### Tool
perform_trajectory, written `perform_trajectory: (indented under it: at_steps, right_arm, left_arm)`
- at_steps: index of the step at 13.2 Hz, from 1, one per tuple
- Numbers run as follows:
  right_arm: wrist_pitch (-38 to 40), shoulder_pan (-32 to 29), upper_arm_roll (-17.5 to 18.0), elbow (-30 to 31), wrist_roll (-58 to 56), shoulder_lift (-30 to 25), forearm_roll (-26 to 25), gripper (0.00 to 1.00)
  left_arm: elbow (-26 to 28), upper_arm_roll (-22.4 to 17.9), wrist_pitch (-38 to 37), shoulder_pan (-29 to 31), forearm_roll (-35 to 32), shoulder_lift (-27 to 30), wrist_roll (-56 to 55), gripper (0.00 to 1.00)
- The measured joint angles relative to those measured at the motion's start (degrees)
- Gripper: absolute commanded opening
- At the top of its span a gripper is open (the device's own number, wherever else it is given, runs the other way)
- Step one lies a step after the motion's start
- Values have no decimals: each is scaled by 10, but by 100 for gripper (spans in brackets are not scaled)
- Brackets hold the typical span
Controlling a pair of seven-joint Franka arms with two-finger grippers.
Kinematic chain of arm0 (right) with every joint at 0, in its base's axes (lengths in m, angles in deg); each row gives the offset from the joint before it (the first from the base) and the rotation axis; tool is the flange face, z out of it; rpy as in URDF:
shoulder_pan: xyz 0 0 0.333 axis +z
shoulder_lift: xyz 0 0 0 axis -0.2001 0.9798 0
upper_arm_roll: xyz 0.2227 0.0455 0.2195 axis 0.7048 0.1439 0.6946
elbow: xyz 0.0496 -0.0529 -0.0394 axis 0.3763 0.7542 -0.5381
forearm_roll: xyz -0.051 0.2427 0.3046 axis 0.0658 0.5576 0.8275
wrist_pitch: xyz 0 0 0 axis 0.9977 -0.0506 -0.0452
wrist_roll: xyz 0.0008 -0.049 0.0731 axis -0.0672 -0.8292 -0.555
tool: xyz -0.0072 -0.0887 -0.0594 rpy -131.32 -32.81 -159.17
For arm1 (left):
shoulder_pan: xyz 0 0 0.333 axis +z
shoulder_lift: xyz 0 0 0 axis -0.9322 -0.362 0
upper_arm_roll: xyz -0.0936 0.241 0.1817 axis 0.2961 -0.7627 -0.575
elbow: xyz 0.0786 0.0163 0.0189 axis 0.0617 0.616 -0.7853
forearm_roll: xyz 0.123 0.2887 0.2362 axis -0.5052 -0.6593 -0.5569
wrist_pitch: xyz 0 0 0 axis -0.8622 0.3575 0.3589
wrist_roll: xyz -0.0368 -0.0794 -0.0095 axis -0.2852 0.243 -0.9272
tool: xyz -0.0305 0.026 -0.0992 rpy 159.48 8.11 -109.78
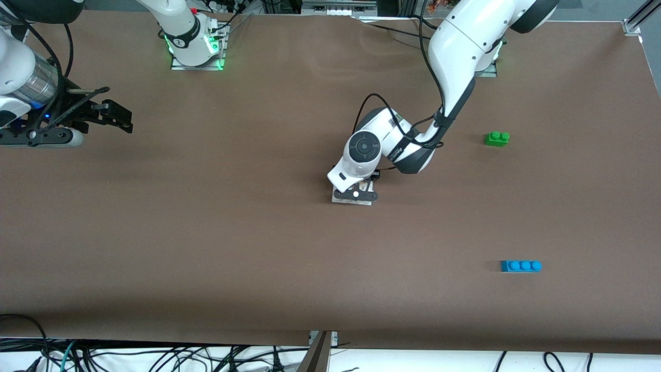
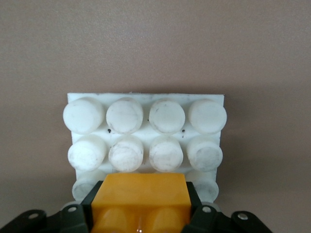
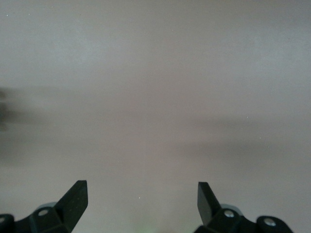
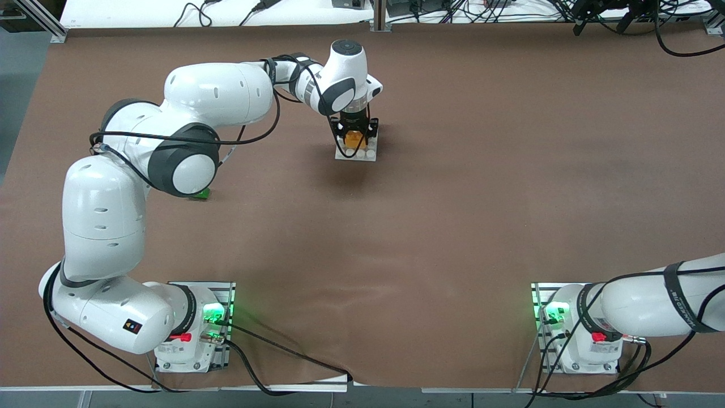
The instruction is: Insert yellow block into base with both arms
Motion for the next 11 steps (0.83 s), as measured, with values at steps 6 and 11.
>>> perform_trajectory:
  at_steps: [6,11]
  right_arm:
    - [-1,0,1,0,0,0,3,100]
    - [-6,1,2,0,0,0,4,100]
  left_arm:
    - [0,0,-4,-1,-1,0,36,21]
    - [0,0,-1,-1,-1,0,1,21]
